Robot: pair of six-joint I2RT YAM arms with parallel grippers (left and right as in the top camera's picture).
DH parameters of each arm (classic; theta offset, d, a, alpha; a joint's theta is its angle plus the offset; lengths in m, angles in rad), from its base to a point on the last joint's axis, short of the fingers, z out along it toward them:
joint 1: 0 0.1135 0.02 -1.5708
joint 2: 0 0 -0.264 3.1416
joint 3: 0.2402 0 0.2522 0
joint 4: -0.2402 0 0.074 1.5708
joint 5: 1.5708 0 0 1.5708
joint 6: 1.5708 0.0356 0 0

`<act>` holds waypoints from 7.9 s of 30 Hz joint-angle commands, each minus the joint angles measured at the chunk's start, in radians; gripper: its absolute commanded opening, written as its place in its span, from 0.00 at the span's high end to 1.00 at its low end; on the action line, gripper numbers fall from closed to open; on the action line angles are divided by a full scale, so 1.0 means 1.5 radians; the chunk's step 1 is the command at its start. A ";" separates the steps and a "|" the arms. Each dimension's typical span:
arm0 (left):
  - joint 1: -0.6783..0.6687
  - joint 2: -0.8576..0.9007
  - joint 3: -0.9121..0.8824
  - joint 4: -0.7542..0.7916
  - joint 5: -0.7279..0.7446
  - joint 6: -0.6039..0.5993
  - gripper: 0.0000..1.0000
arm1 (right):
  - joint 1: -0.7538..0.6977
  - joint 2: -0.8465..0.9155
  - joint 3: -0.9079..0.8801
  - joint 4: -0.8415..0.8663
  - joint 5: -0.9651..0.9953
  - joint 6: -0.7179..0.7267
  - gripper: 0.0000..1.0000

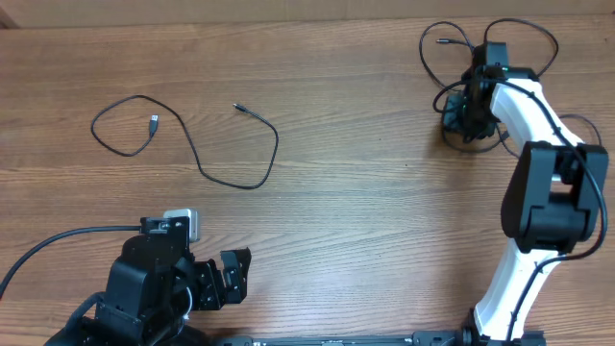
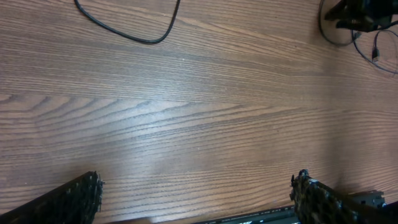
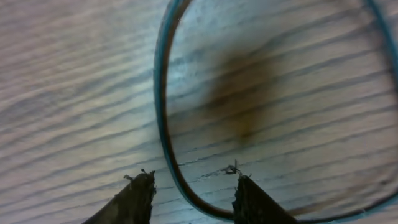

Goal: Untangle cables

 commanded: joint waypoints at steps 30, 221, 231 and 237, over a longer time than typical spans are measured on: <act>-0.005 -0.003 -0.005 0.001 -0.007 -0.004 0.00 | 0.034 0.049 -0.007 -0.045 0.016 0.012 0.96; -0.005 -0.003 -0.005 -0.004 -0.058 -0.004 0.01 | -0.068 -0.143 0.033 -0.129 -0.194 -0.022 0.25; -0.005 -0.003 -0.005 -0.012 -0.057 -0.004 0.01 | 0.104 -0.140 -0.052 -0.045 0.016 0.030 0.36; -0.005 -0.003 -0.005 -0.007 -0.060 -0.004 0.00 | 0.123 -0.139 -0.117 0.030 0.013 0.025 0.33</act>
